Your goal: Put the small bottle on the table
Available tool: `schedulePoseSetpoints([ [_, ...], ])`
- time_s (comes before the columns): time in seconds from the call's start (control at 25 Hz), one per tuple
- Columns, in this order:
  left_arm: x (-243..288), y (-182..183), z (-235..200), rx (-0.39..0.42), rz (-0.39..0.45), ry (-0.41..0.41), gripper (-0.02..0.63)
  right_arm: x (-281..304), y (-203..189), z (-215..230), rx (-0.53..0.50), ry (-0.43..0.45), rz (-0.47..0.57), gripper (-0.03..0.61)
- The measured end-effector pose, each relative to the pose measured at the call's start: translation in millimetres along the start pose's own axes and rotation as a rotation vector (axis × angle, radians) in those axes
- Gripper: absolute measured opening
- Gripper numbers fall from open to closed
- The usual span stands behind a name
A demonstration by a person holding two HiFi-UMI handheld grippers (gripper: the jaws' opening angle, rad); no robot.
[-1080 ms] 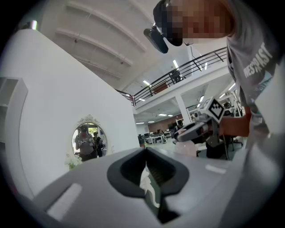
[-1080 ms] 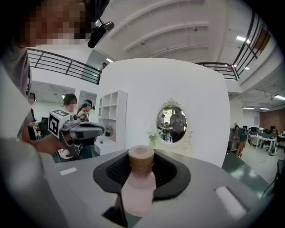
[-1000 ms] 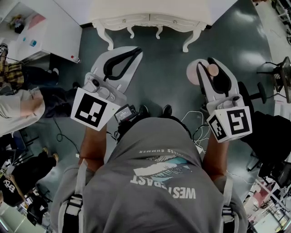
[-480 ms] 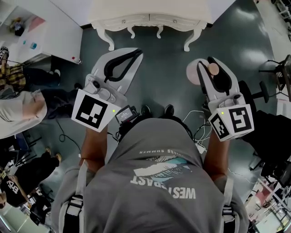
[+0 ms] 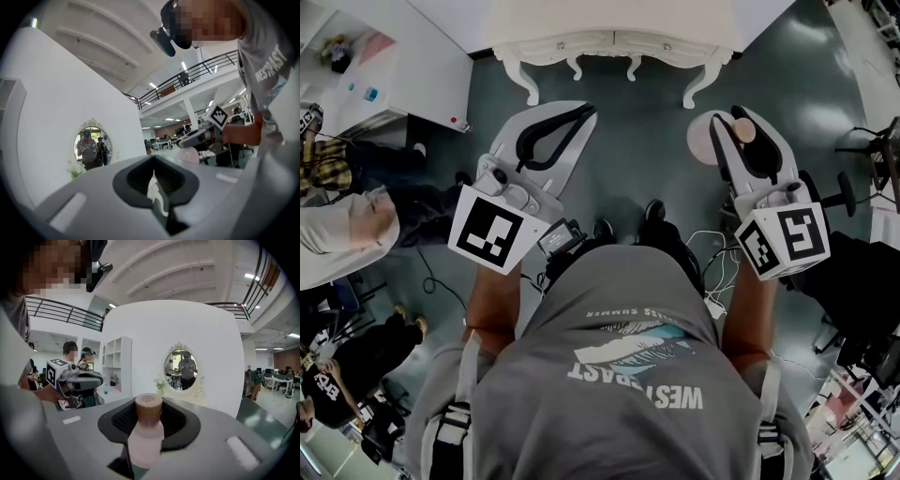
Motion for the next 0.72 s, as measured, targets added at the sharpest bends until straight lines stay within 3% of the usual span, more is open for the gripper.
schedulePoseSetpoints([
  [0.72, 118.0, -0.8, -48.0, -0.018, -0.073, 0.171, 0.005, 93.7, 15.6, 122.0, -0.023, 0.163, 0.015, 0.13],
])
Point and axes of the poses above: the fingertips, and each gripper's own axes: x forward along the fingers, z to its right, y out of its top, the point moved 2 cm from there along -x, backward along the fingers, and after that the axes turned 4 degrees about -z, right-handed, at the moved point
